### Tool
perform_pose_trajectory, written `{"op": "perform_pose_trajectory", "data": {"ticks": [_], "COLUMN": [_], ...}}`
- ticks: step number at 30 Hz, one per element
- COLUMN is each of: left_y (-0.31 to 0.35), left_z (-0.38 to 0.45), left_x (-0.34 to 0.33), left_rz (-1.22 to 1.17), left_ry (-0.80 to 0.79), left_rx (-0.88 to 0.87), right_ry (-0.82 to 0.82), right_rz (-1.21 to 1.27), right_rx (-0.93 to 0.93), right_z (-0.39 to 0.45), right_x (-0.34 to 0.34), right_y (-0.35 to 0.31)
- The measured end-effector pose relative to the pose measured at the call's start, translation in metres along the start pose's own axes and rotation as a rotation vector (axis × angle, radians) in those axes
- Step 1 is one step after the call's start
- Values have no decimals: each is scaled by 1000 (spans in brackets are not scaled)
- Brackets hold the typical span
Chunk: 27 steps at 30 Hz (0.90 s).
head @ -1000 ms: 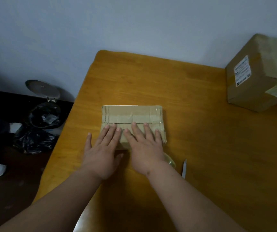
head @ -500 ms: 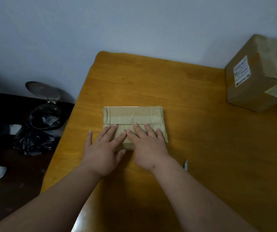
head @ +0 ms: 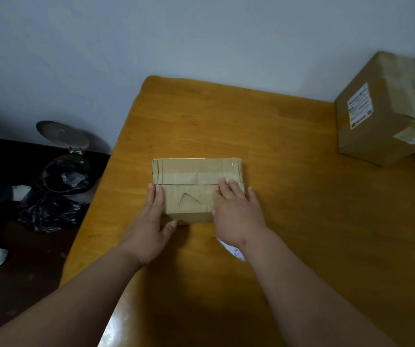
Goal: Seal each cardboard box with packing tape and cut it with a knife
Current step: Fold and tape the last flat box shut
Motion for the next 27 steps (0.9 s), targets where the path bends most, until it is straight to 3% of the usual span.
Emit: {"op": "perform_pose_trajectory", "data": {"ticks": [4, 8, 12, 16, 18, 21, 24, 27], "left_y": [-4, -9, -11, -3, 3, 10, 18, 33], "left_z": [1, -9, -23, -27, -29, -30, -29, -34], "left_x": [5, 18, 23, -2, -9, -19, -40, -64], "left_rz": [-24, -34, -78, -283, -355, -386, -440, -693], "left_ry": [1, 297, 538, 373, 392, 386, 158, -96], "left_rx": [-22, 105, 309, 363, 383, 427, 436, 515], "right_ry": [134, 425, 436, 210, 66, 37, 39, 1], "right_rz": [135, 549, 821, 945, 998, 1005, 1088, 1247], "right_rx": [34, -94, -297, -356, -356, -303, -263, -244], "right_z": [2, -18, -43, -58, -61, -62, -67, -79], "right_x": [18, 33, 21, -2, -16, -25, -28, -33], "right_y": [-1, 30, 64, 70, 63, 56, 55, 56]}}
Point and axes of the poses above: each hand's wrist, its own z-axis towards the middle knuckle, its own x-axis out of the back of the hand, y = z × x, the point moved 5 cm from there along z, towards the middle knuckle, and after that the axes turned 12 degrees about z, right-handed, at the moved point
